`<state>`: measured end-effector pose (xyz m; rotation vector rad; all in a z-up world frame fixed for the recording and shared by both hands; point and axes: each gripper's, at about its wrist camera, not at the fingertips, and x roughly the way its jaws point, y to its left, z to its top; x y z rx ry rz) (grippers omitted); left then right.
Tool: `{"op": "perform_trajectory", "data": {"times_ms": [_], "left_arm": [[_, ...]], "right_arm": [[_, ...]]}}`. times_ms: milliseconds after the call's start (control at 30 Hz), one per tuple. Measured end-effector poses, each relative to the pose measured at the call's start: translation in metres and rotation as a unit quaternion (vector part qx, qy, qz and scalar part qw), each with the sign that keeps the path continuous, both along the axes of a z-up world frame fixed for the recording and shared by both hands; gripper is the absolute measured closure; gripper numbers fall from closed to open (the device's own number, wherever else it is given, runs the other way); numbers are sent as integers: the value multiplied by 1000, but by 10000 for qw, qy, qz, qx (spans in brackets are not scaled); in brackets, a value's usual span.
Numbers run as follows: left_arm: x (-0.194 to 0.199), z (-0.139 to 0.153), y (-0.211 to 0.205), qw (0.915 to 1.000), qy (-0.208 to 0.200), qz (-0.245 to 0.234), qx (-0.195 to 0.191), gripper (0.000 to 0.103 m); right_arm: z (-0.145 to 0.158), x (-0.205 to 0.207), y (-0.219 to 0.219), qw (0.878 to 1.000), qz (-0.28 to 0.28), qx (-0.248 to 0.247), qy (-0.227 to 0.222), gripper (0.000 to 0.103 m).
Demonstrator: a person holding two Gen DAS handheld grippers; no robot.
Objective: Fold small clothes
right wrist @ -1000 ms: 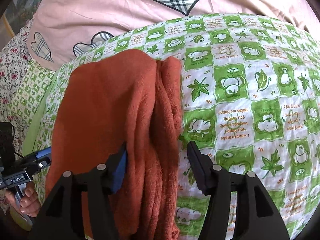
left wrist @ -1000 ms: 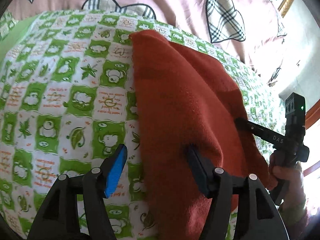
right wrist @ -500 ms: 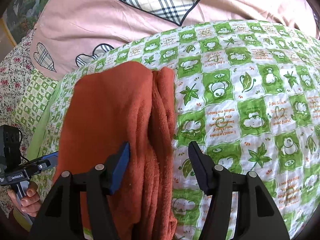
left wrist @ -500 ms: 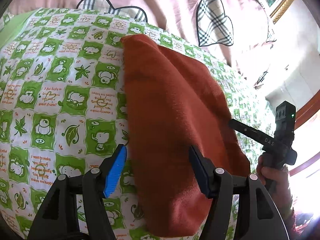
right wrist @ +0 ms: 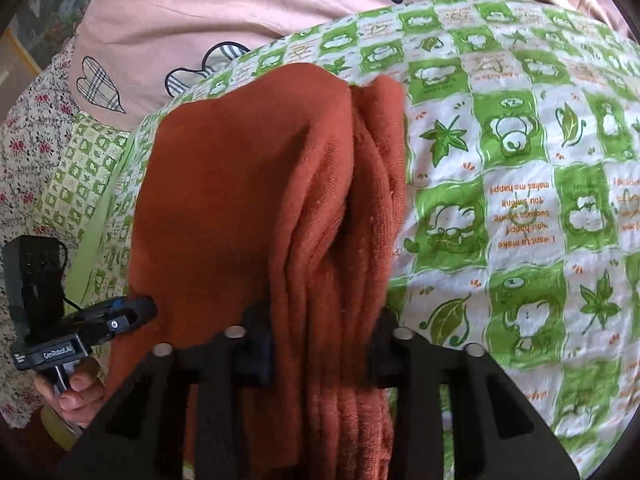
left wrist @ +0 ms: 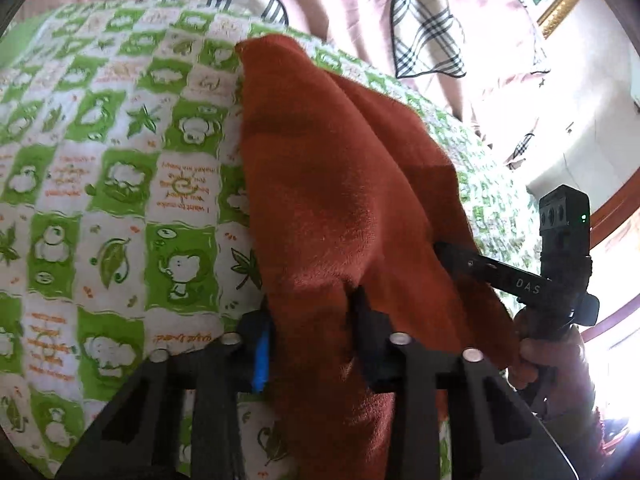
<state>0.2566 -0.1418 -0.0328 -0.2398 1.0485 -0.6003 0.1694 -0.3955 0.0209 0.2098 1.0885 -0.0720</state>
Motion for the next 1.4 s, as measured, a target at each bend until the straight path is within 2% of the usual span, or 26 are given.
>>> {"op": "perform_trajectory", "data": {"times_ms": [233, 333, 500, 633, 767, 867, 933, 1067, 1167, 1233, 1400], "left_arm": [[-37, 36, 28, 9986, -533, 33, 65, 76], [-56, 50, 65, 9975, -657, 249, 58, 76], [-95, 68, 135, 9942, -801, 669, 272, 76], [-125, 71, 186, 9911, -760, 988, 460, 76], [-142, 54, 211, 9902, -582, 1082, 668, 75], [-145, 26, 221, 9898, -271, 1158, 784, 75], [-148, 16, 222, 9887, -245, 1223, 829, 73], [-153, 15, 221, 9875, -354, 1224, 931, 71], [-155, 15, 224, 9875, -338, 1198, 967, 65], [-155, 19, 228, 9875, -311, 1235, 926, 59], [-149, 25, 244, 9871, -279, 1413, 704, 55]], "right_arm": [[18, -19, 41, 9994, 182, 175, -227, 79], [16, -25, 75, 9978, 475, 385, -259, 80], [7, -28, 139, 9913, 1021, 770, -296, 80], [-8, -26, 182, 9845, 1397, 1041, -203, 80], [-31, -28, 209, 9809, 1633, 1053, 105, 80], [-48, -33, 218, 9839, 1615, 713, 271, 80], [-54, -34, 214, 9855, 1501, 745, 277, 80], [-54, -36, 213, 9875, 1425, 611, 292, 74], [-49, -37, 214, 9883, 1389, 539, 317, 70], [-43, -38, 214, 9890, 1373, 475, 294, 69], [-25, -40, 204, 9911, 1251, 446, 125, 66]]}}
